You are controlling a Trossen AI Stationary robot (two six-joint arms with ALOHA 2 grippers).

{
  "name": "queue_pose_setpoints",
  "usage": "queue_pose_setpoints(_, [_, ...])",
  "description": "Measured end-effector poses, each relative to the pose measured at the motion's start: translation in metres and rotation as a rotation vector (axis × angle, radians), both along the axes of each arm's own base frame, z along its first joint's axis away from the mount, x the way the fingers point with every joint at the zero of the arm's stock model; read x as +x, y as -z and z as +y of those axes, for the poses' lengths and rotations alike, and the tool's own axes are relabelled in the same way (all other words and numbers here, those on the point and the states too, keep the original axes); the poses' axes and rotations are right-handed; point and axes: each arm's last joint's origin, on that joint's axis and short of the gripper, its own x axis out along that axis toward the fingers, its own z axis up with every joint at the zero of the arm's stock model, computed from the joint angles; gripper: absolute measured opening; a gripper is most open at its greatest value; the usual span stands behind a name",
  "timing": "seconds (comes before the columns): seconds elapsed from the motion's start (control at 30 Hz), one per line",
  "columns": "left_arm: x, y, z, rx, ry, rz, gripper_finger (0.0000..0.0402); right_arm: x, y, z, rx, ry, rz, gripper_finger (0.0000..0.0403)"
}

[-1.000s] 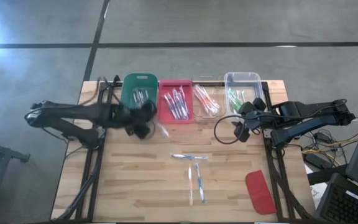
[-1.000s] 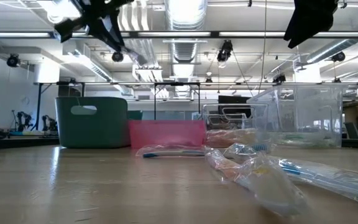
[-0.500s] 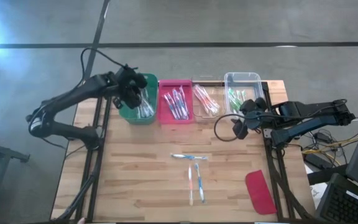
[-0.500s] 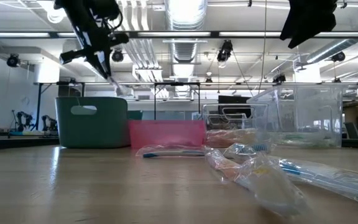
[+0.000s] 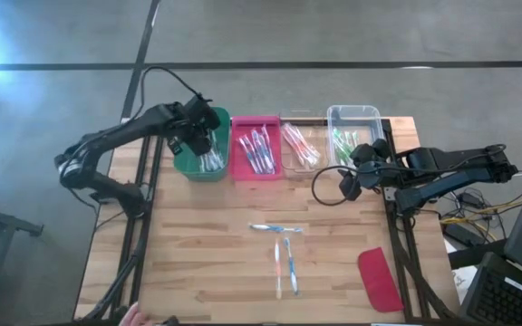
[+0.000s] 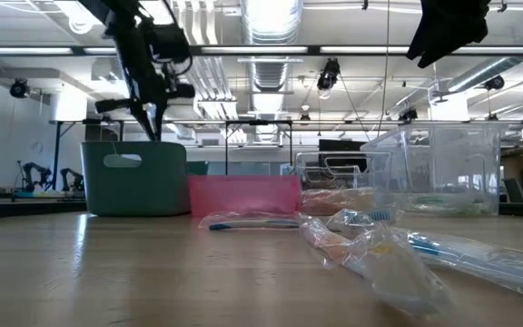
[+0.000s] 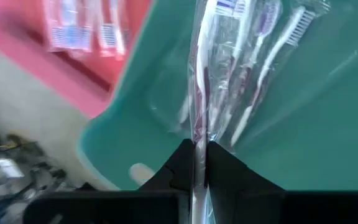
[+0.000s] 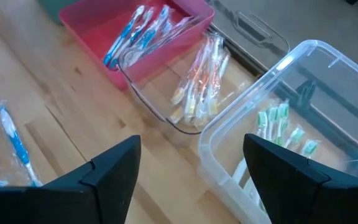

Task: Pick & Place Toothbrushes
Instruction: Put the violet toothbrush into the green bin

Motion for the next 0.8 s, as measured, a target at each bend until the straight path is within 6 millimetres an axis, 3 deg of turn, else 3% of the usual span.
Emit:
queue_pose_setpoints(0.27, [0.016,0.036,0.020,-0.083,0.004,0.129,0.0025,0.000,0.000,0.000,-0.007,-0.010,0.007,0.0264])
queue_pose_setpoints(0.5, [0.017,0.051,0.036,-0.108,-0.028,0.185,0.0029,0.000,0.002,0.000,-0.023,-0.030,0.034,0.0265])
queue_pose_setpoints(0.8, [0.022,0.052,0.041,-0.072,-0.035,0.157,0.0114,-0.001,0.006,0.000,-0.037,-0.047,0.060,0.0294])
